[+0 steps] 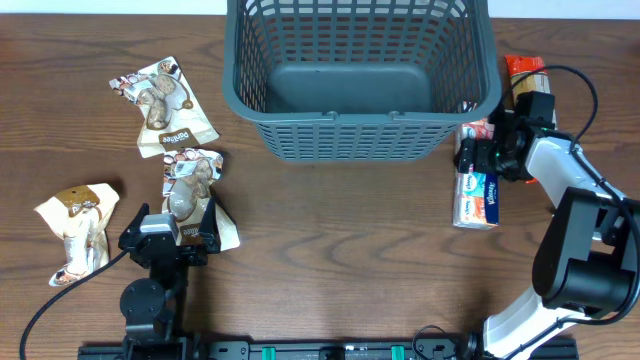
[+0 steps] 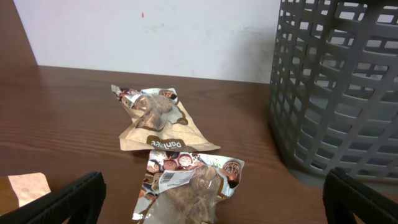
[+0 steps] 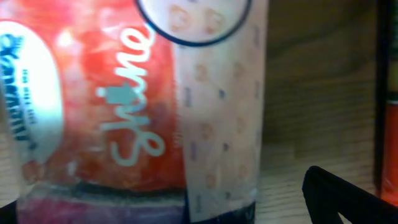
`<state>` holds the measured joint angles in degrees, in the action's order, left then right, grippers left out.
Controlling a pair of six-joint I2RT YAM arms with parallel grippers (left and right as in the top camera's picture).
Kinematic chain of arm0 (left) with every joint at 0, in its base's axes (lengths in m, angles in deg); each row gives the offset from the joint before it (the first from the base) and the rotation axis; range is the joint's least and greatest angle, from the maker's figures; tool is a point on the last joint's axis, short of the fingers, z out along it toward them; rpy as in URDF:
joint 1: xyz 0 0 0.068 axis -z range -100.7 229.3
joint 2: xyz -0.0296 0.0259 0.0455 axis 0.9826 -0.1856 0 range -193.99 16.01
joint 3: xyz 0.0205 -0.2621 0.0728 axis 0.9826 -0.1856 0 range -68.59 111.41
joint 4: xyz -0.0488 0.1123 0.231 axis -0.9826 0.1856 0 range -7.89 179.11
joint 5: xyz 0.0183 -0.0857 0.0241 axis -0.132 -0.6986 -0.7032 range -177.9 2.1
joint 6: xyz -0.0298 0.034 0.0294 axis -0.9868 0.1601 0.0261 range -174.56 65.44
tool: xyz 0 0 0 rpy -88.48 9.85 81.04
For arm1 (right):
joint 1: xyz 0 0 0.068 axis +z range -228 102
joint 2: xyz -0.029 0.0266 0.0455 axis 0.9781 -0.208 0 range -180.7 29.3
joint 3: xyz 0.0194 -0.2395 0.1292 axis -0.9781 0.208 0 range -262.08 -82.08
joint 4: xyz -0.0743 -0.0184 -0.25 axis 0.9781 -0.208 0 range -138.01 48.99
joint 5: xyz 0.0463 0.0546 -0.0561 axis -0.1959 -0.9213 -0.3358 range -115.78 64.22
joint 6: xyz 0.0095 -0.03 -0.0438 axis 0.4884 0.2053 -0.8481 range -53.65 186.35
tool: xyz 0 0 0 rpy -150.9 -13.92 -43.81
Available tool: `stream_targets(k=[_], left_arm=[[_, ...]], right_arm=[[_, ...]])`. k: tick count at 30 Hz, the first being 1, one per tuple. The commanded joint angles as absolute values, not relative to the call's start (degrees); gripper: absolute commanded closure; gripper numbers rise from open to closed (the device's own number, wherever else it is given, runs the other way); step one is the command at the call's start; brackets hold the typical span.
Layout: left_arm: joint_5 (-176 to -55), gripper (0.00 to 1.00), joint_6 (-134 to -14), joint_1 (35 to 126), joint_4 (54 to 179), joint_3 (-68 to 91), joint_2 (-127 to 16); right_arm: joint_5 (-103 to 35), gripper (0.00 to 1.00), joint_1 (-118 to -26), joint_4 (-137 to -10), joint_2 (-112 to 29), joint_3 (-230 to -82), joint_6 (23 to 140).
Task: Pack container
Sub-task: 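Close right gripper on the Kleenex tissue pack and lift it, then carry tissue pack with right gripper into the grey basket and release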
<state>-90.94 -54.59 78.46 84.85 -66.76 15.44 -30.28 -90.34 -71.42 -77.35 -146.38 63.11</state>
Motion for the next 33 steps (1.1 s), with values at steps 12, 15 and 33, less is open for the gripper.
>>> stream_targets(k=[12, 15, 33], left_arm=[[-91.8, 0.01, -54.9, 78.7, 85.7, -68.3, 15.8], [-91.8, 0.01, -54.9, 78.7, 85.7, -68.3, 15.8], [-92.0, 0.01, -54.9, 78.7, 85.7, -68.3, 15.8]], right_arm=[[-29.2, 0.49, -90.8, -72.0, -80.8, -145.9, 64.6], [-29.2, 0.79, -90.8, -71.8, -80.8, -145.9, 65.1], [-29.2, 0.99, -98.2, -81.0, -69.1, -165.7, 75.0]])
